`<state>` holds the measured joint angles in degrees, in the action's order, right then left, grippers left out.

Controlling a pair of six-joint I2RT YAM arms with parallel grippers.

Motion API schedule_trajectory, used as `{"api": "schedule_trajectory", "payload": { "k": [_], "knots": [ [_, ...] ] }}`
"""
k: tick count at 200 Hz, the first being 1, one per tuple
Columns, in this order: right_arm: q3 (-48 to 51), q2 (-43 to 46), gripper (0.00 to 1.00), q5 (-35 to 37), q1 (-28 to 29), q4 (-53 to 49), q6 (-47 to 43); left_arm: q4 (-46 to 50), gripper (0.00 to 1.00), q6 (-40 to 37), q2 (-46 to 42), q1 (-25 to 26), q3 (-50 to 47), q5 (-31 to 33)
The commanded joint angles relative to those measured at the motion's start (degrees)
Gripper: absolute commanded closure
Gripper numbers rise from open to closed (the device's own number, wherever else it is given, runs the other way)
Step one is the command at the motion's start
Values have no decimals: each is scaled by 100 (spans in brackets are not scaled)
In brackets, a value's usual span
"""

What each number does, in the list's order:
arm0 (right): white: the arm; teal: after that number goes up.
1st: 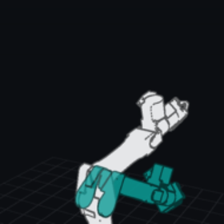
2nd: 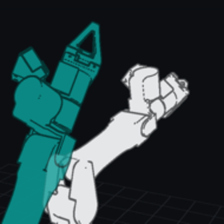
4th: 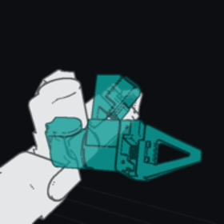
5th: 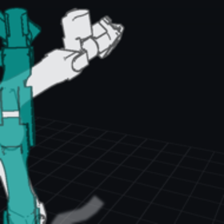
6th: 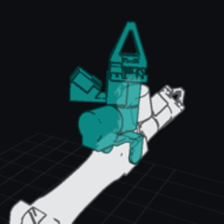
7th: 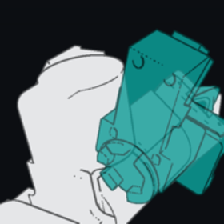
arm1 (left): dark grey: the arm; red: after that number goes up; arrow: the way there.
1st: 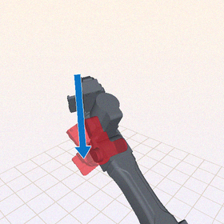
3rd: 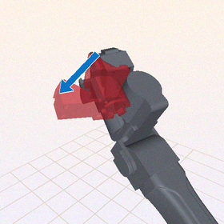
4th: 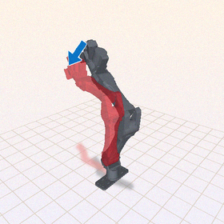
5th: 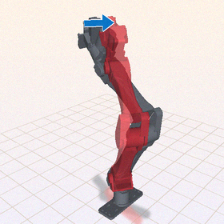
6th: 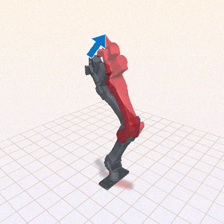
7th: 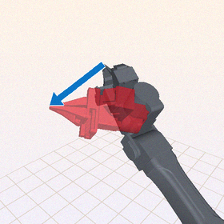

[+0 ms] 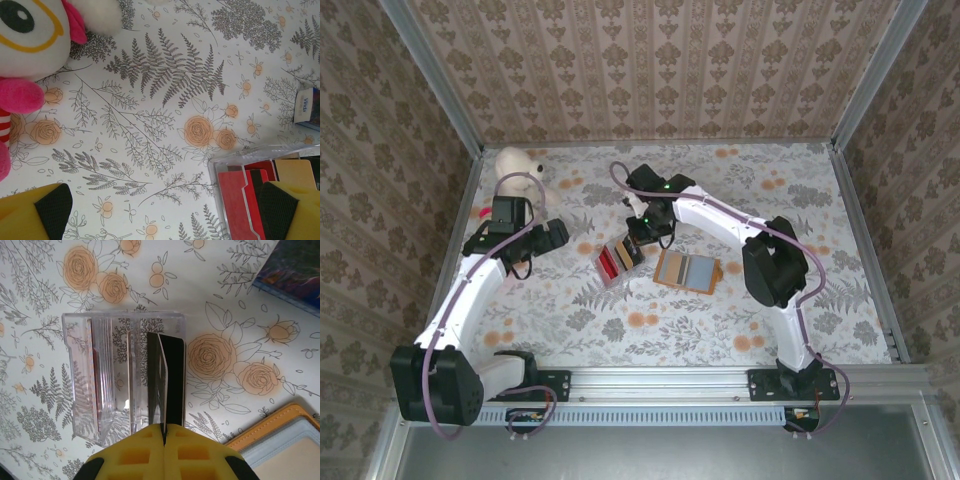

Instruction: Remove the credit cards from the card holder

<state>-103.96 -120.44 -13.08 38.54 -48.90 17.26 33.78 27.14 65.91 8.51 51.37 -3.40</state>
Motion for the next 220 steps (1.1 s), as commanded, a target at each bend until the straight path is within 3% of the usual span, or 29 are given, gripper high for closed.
{"api": "schedule_trajectory", "payload": {
  "k": [1, 17, 61, 113, 169, 220],
  "knots": [
    [-208, -149, 100, 219, 51, -405, -141, -64, 0, -129, -18, -52, -94, -100],
    [-264, -180, 100, 210, 74, -409, -145, -65, 0, -147, -19, -67, -102, -117],
    [-404, -164, 81, 210, 92, -441, -74, -65, 0, -136, 10, -69, -81, -183],
    [-216, 311, 73, 139, 75, -191, 276, -100, 0, -143, 10, -70, -70, -408],
    [1837, 2145, 50, 446, -196, 1279, 1151, -179, 0, -34, 19, -23, -93, -873],
    [3621, 3280, 37, 1149, -600, 1492, 1763, -85, 0, -8, 445, 460, 164, -1328]
  ]
}}
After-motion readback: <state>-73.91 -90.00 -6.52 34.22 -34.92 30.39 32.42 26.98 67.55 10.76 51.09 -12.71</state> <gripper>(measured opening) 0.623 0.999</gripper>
